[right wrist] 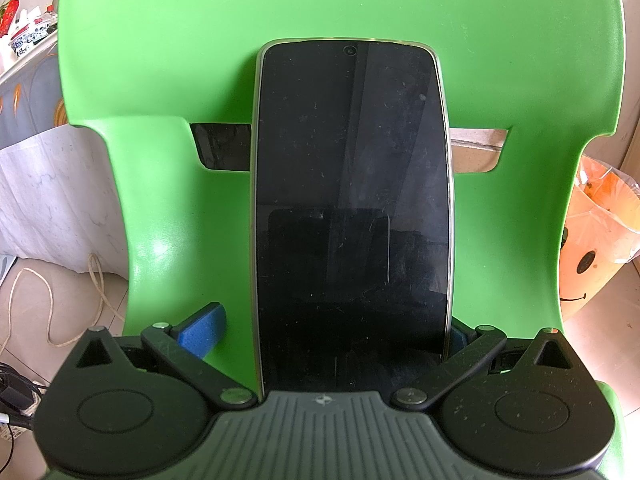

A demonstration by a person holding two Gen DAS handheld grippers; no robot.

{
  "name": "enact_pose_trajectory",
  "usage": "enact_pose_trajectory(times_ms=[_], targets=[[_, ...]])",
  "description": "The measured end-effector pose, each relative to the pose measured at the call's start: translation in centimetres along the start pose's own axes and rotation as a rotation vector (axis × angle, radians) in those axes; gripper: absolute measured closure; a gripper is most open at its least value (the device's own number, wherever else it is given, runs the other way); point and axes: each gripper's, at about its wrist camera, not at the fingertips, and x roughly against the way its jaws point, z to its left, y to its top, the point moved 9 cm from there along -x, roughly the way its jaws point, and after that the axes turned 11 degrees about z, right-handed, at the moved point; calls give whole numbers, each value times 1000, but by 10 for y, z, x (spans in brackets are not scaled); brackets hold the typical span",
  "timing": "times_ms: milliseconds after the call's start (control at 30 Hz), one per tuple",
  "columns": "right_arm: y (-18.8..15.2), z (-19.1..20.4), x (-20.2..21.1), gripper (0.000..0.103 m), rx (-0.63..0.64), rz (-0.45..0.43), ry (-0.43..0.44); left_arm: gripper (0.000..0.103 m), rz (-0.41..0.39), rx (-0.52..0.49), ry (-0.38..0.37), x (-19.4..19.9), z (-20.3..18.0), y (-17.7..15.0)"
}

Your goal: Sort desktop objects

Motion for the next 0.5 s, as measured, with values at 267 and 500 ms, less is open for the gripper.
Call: enact_pose_trajectory(times_ms=[267, 500], targets=[[0, 0, 0, 0, 0, 1, 0, 0, -75, -122, -34, 23, -27, 14], [0, 0, 0, 0, 0, 1, 0, 0, -74, -278, -73, 52, -29, -3]])
